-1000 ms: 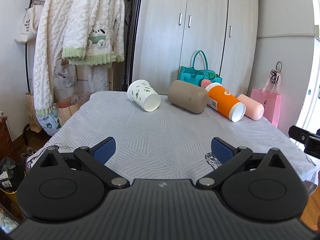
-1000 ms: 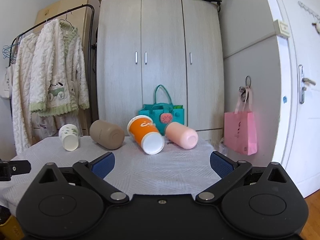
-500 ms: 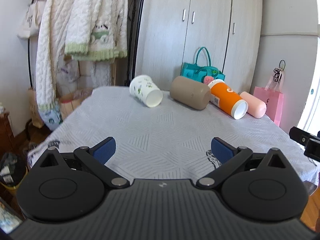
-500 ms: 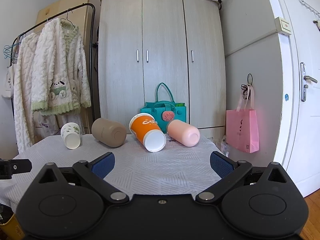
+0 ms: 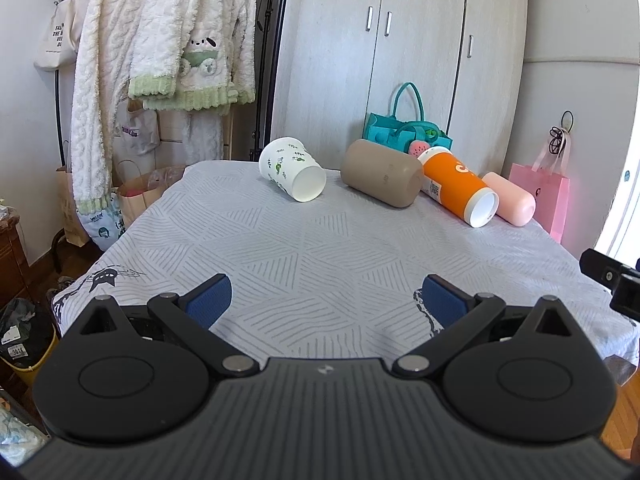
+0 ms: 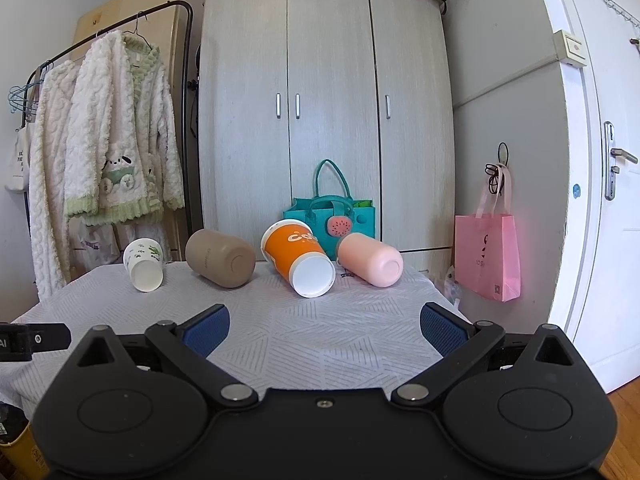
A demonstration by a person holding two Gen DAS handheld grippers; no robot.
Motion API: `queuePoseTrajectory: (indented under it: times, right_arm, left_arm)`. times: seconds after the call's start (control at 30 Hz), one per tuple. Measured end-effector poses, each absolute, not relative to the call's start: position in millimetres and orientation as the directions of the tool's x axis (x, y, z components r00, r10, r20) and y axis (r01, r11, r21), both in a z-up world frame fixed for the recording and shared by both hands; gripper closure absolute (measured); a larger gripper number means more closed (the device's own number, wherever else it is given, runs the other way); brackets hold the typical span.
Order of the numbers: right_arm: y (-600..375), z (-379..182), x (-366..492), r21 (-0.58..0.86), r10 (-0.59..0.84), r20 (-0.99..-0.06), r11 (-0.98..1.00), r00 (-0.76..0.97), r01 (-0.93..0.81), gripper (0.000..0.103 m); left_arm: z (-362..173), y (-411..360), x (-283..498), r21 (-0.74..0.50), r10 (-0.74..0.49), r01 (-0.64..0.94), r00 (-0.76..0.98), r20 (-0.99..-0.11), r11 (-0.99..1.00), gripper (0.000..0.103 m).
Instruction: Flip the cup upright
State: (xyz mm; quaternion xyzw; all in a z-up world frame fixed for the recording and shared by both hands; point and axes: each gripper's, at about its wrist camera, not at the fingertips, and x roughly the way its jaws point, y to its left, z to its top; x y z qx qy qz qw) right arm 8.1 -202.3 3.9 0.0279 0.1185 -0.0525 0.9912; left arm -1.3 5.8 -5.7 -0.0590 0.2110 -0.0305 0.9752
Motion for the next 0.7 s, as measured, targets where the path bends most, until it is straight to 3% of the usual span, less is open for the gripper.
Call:
queuePoseTrajectory:
  times: [0.23,0.4,0.7]
  right_arm:
    - [-205.0,2.0,10.1,0.038,-0.095,-0.257,0.993,0.962,0.108,0.000]
    - [-212.0,12.5,7.8,-0.003,-0.019,-0.270,1.000,0.963,0.019,0.000]
    - [-230.2,39.6,26.3,-0.063,0.122,-0.388,0.985,0.914,-0.158,0.000]
  left_arm:
    - [-5.4,4.4,2.5,-0.135,-0.076,0.018,0.895,-0.440,0.991,0.000]
    - [6.9,6.2,6.5,-0.147,-0.075,-0.002,0.850,-0.522,0.989,0.000]
    - [55.7,-27.4,17.3,0.026,-0.132,0.174,0.826,-0.548,0.984,0.000]
